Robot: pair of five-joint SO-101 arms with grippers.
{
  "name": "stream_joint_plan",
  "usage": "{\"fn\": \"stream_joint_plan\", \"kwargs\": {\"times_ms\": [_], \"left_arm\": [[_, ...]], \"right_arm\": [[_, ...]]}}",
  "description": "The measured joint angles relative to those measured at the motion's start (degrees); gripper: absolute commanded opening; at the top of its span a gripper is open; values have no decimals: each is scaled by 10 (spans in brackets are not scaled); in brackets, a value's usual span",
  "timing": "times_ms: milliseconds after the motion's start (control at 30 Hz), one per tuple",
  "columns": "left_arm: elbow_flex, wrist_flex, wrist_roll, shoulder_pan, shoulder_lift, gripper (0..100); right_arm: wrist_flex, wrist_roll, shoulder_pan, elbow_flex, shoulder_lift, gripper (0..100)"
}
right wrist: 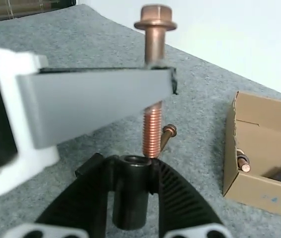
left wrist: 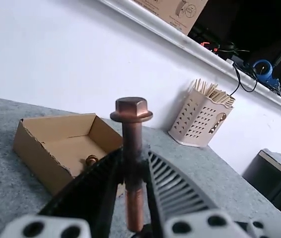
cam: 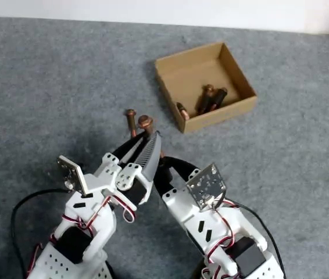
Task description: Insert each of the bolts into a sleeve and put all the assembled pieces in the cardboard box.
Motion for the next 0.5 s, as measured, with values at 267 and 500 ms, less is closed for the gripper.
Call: {"fn": "stream_joint_plan", "kwargs": {"times_ms": [267, 500], "left_arm": [[-2, -7, -4, -1, 1, 7], [-29, -6, -4, -1, 7, 7]], "right_arm": [[-6, 0, 0, 0, 0, 5], [-10, 0, 2, 0, -1, 5]]}}
